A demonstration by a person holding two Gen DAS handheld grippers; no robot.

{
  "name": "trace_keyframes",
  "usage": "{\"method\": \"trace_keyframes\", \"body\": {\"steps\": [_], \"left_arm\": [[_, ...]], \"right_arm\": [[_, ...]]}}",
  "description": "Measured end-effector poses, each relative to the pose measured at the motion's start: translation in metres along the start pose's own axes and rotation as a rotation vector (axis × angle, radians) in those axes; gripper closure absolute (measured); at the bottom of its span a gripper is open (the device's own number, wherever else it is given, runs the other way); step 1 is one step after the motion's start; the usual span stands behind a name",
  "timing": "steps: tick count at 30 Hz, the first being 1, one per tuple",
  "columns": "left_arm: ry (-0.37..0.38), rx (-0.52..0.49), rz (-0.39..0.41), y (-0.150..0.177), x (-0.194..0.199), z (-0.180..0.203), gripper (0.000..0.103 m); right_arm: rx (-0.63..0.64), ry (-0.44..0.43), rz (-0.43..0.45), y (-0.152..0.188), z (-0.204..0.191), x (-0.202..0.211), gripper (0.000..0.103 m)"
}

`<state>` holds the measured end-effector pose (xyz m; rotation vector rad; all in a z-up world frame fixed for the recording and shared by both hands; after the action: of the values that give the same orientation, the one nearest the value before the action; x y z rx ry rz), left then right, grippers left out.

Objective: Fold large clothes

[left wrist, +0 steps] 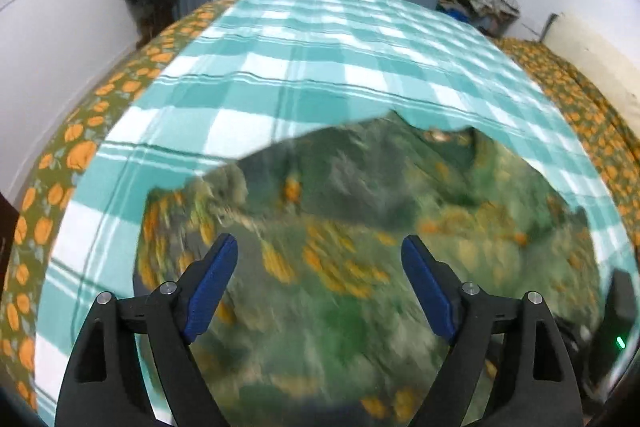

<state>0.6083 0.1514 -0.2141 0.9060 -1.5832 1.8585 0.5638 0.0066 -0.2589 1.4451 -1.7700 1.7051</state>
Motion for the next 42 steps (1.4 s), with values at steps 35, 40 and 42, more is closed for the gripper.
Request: {"method": "trace_keyframes", "body": {"steps": [35, 40, 42], "left_arm": [[0.013, -0.099, -0.127, 0.214, 0.107, -0.02, 0.005], [0.022, -0.11, -0.108, 0.248, 0.139, -0.009, 0.005], [0.023, -0.124, -0.106, 0.262, 0.147, -0.004, 0.005]], "right_arm": [[0.022, 0.07, 0.127, 0.034, -0.008, 0.091, 0.052], [0.035, 0.103, 0.177, 0.082, -0.007, 0.146, 0.045], [0.014, 0.131, 0.174, 0.107, 0.001, 0.16, 0.044]]}}
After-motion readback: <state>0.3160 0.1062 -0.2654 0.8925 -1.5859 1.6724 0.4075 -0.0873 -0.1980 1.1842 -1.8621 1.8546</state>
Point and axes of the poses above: each gripper's, at about its wrist camera, not at the fingertips, and x roughly against the way its jaws point, z to its right, y to its underside, the point moved 10 cm from there along -x, roughly the way its jaws point, and after that the axes turned 3 degrees about -y, right-handed, at the moved point
